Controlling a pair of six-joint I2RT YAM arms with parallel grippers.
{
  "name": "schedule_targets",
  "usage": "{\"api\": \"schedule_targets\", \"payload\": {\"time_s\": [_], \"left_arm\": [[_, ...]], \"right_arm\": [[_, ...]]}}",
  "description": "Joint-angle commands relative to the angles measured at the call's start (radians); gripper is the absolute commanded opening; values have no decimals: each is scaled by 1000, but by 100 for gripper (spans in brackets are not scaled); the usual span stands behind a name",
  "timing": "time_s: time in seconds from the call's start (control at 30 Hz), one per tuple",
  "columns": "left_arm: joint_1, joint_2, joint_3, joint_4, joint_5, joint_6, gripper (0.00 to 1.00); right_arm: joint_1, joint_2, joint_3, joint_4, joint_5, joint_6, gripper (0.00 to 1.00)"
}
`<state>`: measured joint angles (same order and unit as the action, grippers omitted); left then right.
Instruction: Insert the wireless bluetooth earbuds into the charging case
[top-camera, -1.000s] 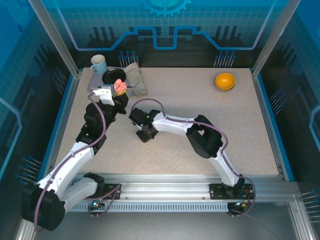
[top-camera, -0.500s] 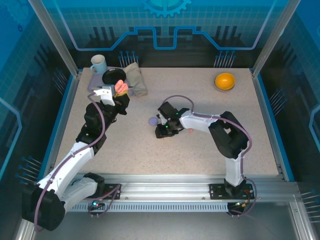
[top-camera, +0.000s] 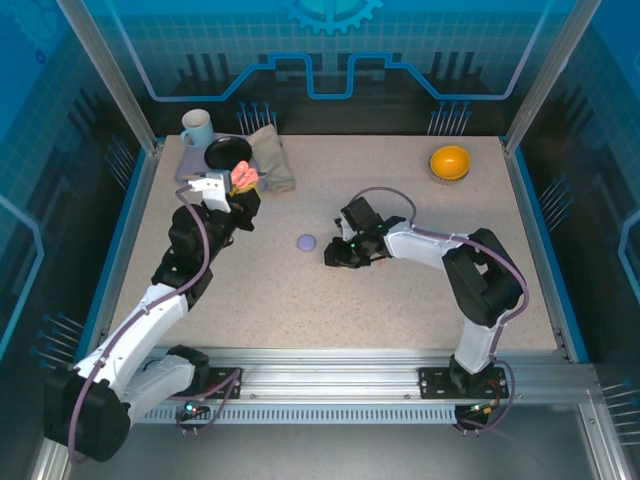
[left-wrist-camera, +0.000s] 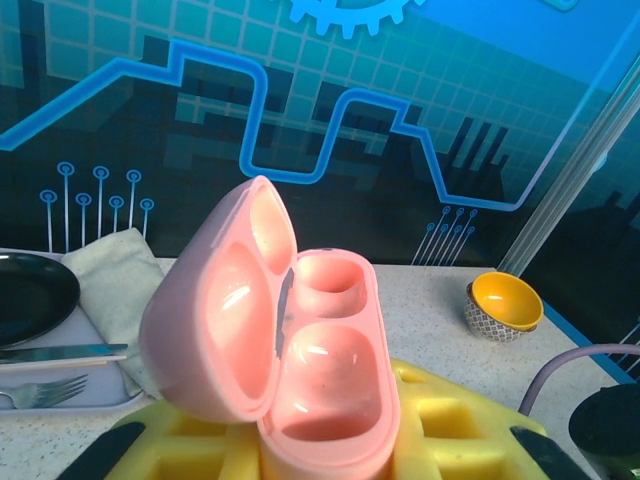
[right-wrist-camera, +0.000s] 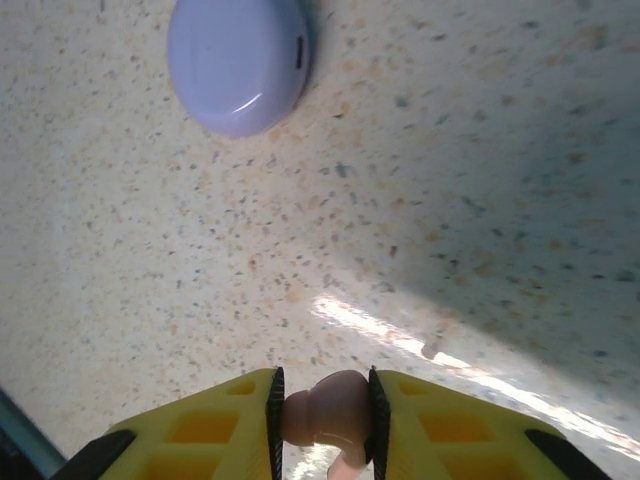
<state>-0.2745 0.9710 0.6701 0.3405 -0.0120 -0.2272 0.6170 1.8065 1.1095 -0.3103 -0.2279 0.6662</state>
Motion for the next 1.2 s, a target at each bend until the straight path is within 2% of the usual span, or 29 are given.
{"api": "schedule_targets", "payload": {"time_s": [0.0, 0.33, 0.57, 0.77, 0.83, 0.93, 1.07, 1.17], "left_arm": [[11, -15, 11, 9, 21, -21, 0], [9, -1, 11, 29, 35, -46, 0], [9, 14, 4, 57, 47, -64, 0], [9, 28, -3, 94, 50, -82, 0], [9, 35, -3, 108, 53, -86, 0], [9, 43, -6, 126, 58, -94, 0], [9, 40, -8, 129, 59, -92, 0], [9, 25, -10, 119, 57, -88, 0]], "right_arm": [[27, -36, 10, -105, 158, 4, 30], [132, 8, 88, -400, 656, 15, 29], [226, 156, 225, -617, 898, 133, 27], [293, 293, 364, -793, 967, 268, 31], [319, 321, 412, -822, 949, 288, 36], [373, 349, 467, -829, 903, 291, 49], [455, 346, 529, -862, 900, 300, 55], [452, 286, 497, -868, 903, 311, 59]]}}
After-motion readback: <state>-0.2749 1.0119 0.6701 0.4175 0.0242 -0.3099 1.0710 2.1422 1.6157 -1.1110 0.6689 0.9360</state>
